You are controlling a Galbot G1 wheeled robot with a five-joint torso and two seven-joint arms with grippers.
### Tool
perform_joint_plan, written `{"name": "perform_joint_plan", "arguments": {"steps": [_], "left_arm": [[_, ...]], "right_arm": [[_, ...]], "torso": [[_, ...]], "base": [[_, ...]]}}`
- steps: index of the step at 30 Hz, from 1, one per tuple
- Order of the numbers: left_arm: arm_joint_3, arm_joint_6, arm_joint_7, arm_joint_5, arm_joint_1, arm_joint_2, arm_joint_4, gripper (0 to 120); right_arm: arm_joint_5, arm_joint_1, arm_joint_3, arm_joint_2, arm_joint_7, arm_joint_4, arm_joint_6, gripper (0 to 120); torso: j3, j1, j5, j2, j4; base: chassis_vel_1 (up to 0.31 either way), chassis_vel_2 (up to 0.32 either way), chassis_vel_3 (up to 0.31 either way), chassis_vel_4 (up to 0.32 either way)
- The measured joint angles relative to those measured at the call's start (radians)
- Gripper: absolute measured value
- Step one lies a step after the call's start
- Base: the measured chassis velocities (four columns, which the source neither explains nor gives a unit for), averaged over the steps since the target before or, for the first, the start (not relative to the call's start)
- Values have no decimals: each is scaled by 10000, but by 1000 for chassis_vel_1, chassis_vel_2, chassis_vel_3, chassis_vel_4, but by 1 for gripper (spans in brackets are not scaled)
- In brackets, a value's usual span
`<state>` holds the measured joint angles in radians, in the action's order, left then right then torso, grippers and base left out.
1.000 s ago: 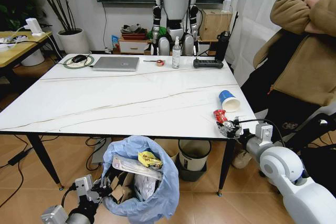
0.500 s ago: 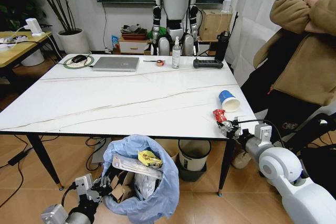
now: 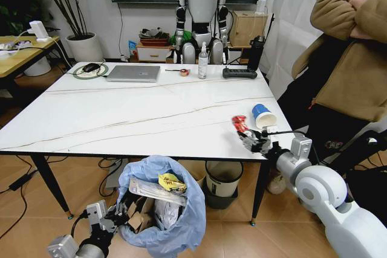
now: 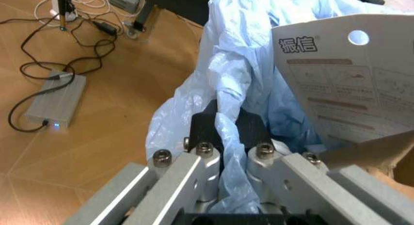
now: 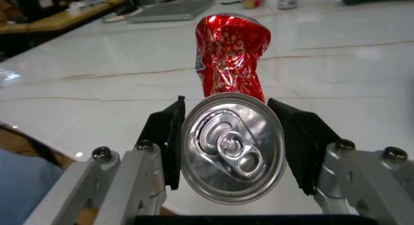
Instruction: Pick up the trash bin and place the trash from the table into it.
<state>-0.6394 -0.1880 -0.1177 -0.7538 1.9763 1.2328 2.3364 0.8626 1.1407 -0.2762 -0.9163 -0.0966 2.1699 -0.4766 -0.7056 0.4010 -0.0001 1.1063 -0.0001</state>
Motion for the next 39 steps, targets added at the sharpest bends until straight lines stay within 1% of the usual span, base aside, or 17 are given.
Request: {"name": "perform_joint_plan", "arguments": {"steps": [4,7,8,9,11,14,15,21,27,31,39], "left_arm": [[17,-62,-55,0,-56,-99,36,0],[33,-77,-72,-16,-94,-172,-32,0],[33,-77,-72,-16,-94,-172,-32,0],[32,-78,-72,-31,-73,-162,-33,0],[17,-78,-72,-46,-69,-123,-21,0],[-10,-104,-90,-77,-140,-105,23,0],[-10,-104,-90,-77,-140,-105,23,0],[-59,-145,-119,-101,-147,-140,60,0],[-80,-145,-117,-89,-99,-98,150,0],[-85,-145,-117,-81,-76,-100,241,0],[-84,-145,-127,-88,-122,-165,265,0]], "right_arm": [[511,-215,823,81,509,752,497,44],[673,-188,1320,205,921,1129,845,44],[673,-188,1320,205,921,1129,845,44],[691,-196,1596,244,1075,1187,982,44],[689,-234,2056,315,1313,1206,1185,44],[545,-349,2866,429,1632,1191,1468,44],[545,-349,2866,429,1632,1191,1468,44],[186,-691,4363,371,1807,918,1640,44],[-218,-844,4895,262,1767,570,1697,44],[-427,-883,4890,220,1650,402,1696,44],[-815,-559,4589,374,1600,484,1678,44]], "torso": [[0,0,0,0,4],[1,0,-4,0,-1],[1,0,-4,0,-1],[0,0,1,0,-1],[1,0,0,0,2],[1,0,0,0,0],[1,0,0,0,0],[1,0,0,0,1],[1,0,0,0,1],[0,0,1,0,1],[1,0,1,0,0]], "base": [[0,0,0,0],[0,0,0,0],[0,0,0,0],[0,0,0,0],[0,0,0,0],[0,0,0,0],[0,0,0,0],[0,0,0,0],[0,0,0,0],[0,0,0,0],[0,0,0,0]]}}
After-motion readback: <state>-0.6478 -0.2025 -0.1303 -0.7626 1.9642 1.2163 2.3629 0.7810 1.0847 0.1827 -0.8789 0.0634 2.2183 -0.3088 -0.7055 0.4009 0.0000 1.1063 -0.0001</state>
